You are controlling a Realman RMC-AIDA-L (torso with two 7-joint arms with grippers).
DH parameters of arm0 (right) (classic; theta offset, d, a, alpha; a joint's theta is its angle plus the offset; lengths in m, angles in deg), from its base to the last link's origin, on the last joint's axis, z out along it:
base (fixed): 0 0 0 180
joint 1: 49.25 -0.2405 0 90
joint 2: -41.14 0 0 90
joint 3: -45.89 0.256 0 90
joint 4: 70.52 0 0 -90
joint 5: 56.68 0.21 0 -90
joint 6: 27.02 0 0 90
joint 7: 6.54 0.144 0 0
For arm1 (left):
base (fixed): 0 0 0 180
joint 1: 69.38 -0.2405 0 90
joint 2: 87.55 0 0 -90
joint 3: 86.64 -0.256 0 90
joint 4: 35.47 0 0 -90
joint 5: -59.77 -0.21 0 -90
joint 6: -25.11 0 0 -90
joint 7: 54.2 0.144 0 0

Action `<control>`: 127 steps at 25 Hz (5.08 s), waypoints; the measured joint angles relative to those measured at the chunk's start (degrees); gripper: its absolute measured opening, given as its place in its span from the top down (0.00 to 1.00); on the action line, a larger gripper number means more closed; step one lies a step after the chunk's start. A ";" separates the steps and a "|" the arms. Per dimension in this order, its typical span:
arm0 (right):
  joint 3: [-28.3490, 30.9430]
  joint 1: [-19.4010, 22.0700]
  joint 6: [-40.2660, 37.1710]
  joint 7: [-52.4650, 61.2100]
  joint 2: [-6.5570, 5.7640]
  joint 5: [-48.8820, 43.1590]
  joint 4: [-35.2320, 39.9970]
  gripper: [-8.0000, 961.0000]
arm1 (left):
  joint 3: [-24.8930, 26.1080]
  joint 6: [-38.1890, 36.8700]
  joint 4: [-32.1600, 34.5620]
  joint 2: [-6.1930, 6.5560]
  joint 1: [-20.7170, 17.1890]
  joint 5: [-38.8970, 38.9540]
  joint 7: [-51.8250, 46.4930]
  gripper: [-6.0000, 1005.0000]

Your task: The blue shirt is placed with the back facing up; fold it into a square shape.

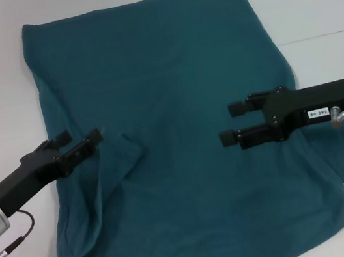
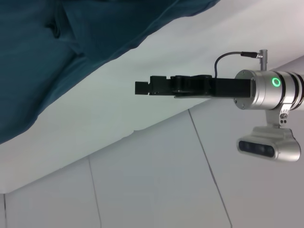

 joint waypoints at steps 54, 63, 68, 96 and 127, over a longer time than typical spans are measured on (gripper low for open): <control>10.25 13.59 8.06 35.53 -4.70 -0.44 1.98 0.08 | -7.90 -19.39 5.40 0.95 -1.23 -2.68 1.06 0.08; 13.67 16.73 9.80 37.54 -3.67 -0.44 1.91 0.08 | -10.03 -19.02 5.32 0.80 -1.10 -3.91 1.01 0.08; 13.29 16.59 14.10 37.03 -2.64 -0.44 1.64 0.08 | -10.26 -18.82 5.21 0.72 -1.30 -4.08 0.99 0.08; 12.03 11.28 23.77 33.39 -1.46 -1.98 -6.24 0.09 | -9.87 -18.61 5.08 0.88 -1.25 -4.24 0.99 0.08; 16.01 10.37 25.54 27.11 -0.85 4.61 -11.15 0.97 | -9.68 -17.86 5.42 1.08 -0.47 -4.23 0.30 0.08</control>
